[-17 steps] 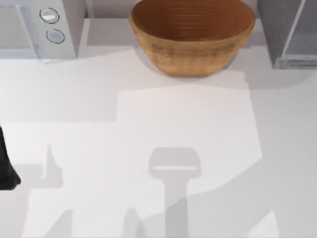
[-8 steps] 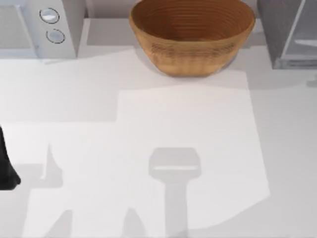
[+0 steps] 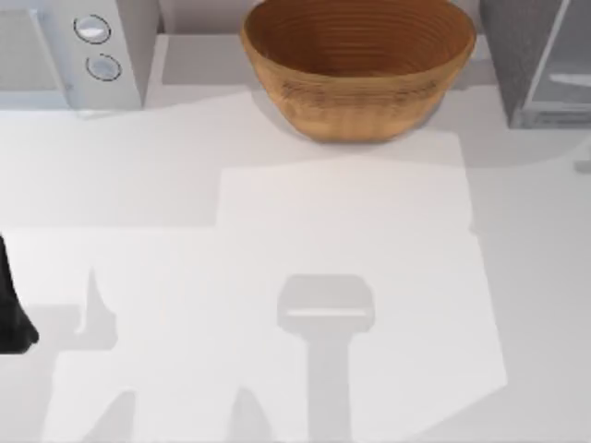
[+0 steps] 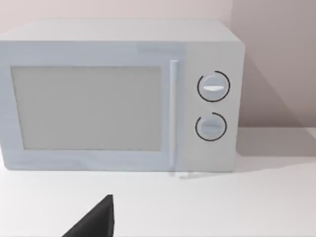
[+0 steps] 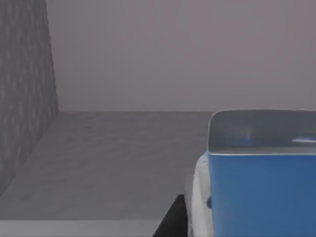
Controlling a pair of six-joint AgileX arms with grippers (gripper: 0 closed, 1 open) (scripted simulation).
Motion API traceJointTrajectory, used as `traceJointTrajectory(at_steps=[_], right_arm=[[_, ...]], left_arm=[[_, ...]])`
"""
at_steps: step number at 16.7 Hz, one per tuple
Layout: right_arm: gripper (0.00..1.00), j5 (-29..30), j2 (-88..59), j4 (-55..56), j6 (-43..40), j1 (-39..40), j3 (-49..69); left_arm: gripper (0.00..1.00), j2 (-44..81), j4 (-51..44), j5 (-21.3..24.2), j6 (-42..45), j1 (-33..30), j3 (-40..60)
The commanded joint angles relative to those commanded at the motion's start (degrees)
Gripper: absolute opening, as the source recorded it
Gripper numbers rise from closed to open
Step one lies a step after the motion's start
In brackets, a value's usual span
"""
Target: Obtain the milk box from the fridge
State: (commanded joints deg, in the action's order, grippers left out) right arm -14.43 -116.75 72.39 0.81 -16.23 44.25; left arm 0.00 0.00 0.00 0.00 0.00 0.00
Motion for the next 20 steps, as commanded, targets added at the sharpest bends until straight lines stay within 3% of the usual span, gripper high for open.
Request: traceJointTrajectory(at_steps=[8, 20], right_arm=[[0.0, 2.5, 19.4, -11.8, -0.6, 2.9, -6.8], [0.0, 10.8, 90.6, -55.2, -0.5, 12.0, -34.3]], left_arm=[[1.0, 0.0, 0.0, 0.0, 0.0, 0.0, 0.0], [1.0, 0.0, 0.0, 0.0, 0.0, 0.0, 0.0]])
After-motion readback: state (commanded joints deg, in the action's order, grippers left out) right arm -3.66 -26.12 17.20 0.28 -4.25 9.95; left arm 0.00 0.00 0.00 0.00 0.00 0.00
